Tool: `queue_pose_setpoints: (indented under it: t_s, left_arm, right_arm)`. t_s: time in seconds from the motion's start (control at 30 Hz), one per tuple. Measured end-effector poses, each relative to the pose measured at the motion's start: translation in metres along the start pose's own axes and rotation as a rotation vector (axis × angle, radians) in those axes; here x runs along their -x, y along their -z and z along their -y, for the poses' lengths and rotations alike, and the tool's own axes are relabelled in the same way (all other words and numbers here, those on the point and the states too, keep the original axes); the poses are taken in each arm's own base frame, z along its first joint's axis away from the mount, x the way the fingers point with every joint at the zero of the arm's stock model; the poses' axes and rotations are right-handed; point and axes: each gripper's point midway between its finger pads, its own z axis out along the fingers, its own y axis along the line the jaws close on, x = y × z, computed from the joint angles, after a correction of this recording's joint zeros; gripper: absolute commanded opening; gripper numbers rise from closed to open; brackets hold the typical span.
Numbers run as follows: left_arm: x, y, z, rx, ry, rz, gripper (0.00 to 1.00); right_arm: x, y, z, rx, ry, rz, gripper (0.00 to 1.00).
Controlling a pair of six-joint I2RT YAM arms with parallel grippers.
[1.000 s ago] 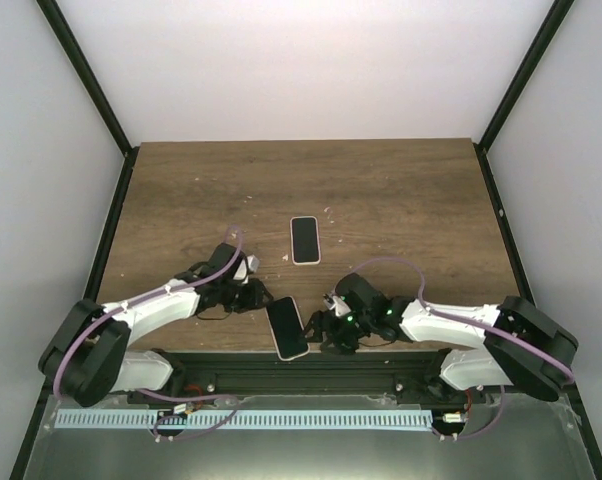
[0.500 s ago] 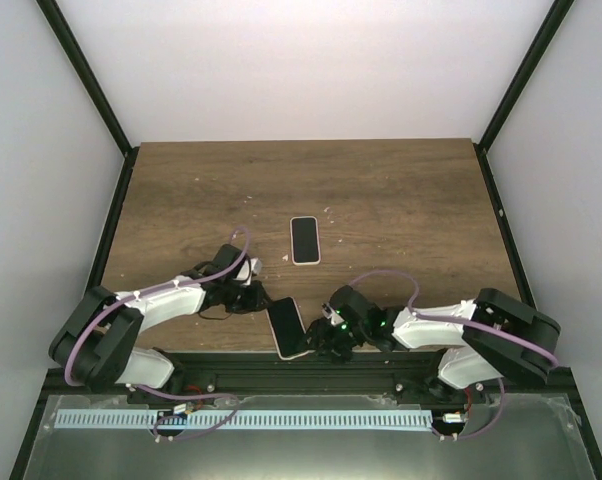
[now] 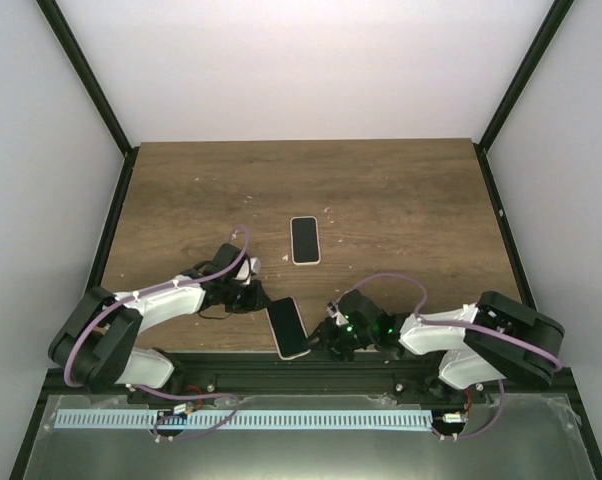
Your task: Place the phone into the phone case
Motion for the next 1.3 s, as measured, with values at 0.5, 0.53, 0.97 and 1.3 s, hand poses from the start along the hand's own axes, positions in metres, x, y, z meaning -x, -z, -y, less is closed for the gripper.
queue_pose_setpoints:
  t_s: [0.5,0.53,0.97,1.3]
  left_arm:
    - [-0.004,0.003,-0.002,-0.008,0.052,0.016,0.26]
    - [-0.005,0.004,-0.003,-0.004,0.057,0.013,0.27]
    - [-0.008,0.021,0.013,-0.056,0.051,0.020,0.25]
    - [-0.022,0.003,0.000,-0.064,0.089,-0.031,0.18]
  right_arm:
    - [0.031,0.025,-0.031,0.067,0.150,0.156,0.38]
    - [0.031,0.025,-0.030,0.054,0.163,0.154,0.38]
    - [0.051,0.000,-0.023,-0.103,0.316,0.097,0.43]
    - [0.069,-0.018,-0.033,-0.049,0.392,0.053,0.43]
